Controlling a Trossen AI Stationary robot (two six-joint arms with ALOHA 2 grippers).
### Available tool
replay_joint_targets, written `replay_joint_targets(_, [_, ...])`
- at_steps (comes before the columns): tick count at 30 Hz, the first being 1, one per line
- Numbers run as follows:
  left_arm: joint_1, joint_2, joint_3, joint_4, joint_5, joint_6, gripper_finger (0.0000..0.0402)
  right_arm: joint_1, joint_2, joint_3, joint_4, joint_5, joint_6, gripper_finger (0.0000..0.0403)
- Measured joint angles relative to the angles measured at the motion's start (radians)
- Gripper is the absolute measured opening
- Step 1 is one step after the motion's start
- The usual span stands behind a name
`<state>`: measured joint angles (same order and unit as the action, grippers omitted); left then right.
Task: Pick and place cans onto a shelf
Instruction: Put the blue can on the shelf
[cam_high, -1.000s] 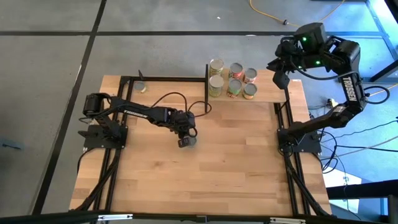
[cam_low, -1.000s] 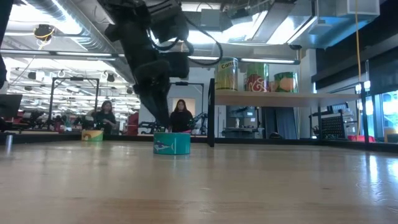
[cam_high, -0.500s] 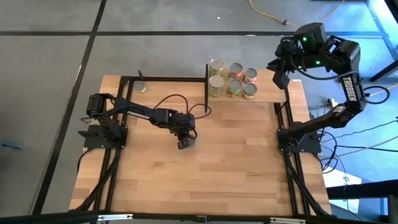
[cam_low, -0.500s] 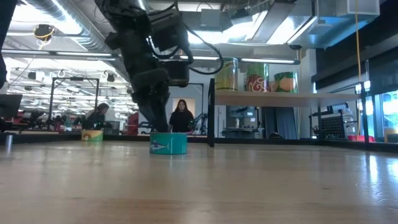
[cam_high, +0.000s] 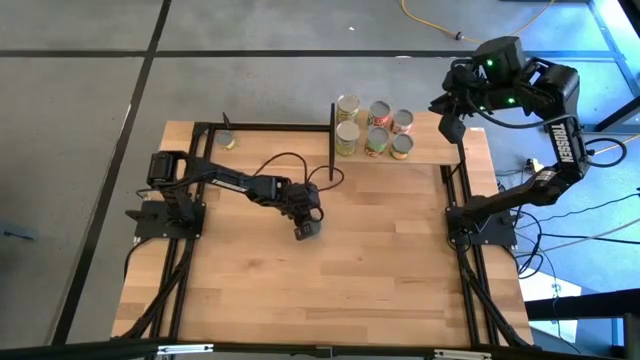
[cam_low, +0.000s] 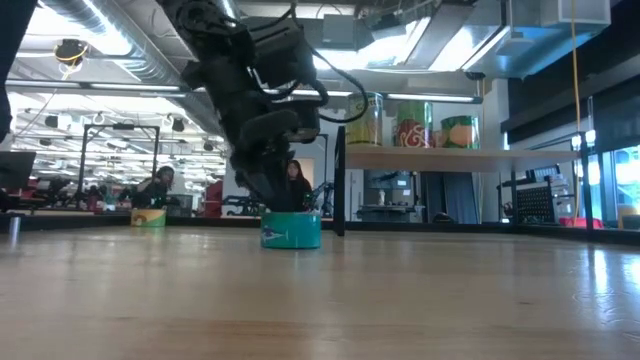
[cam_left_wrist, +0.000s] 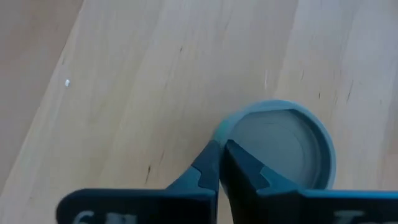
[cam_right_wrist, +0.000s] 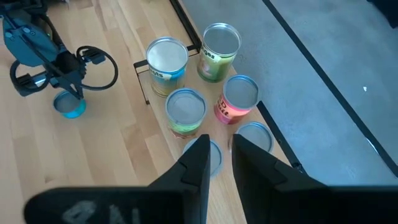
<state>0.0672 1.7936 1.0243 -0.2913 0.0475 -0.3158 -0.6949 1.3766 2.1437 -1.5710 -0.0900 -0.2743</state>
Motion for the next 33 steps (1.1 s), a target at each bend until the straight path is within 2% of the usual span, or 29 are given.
replay_joint_targets(4, [-0.017,0.008,0.071,-0.015,-0.019,-0.021,0.0004,0.0,0.0,0.0,0.0,0.0,0.0,0.0069])
replay_joint_targets(9, [-0.034,0.005,0.259,-0.103,-0.029,-0.014,0.0003,0.0,0.0,0.0,0.0,0.0,0.0,0.0069])
replay_joint_targets(13, [-0.051,0.004,0.394,-0.173,-0.084,0.009,0.0002,0.0,0.0,0.0,0.0,0.0,0.003,0.0069])
replay_joint_targets(19, [-0.068,0.007,0.467,-0.183,-0.16,0.011,0.0002,0.0,0.0,0.0,0.0,-0.001,0.003,0.0069])
replay_joint_targets(24, [-0.073,0.09,0.522,-0.162,-0.177,0.015,0.0001,0.0,0.0,-0.017,0.001,-0.001,0.004,0.0069])
replay_joint_targets(33, [-0.094,0.343,0.727,-0.186,-0.105,0.087,0.0001,0.0,0.001,-0.106,0.006,-0.05,0.004,0.0069])
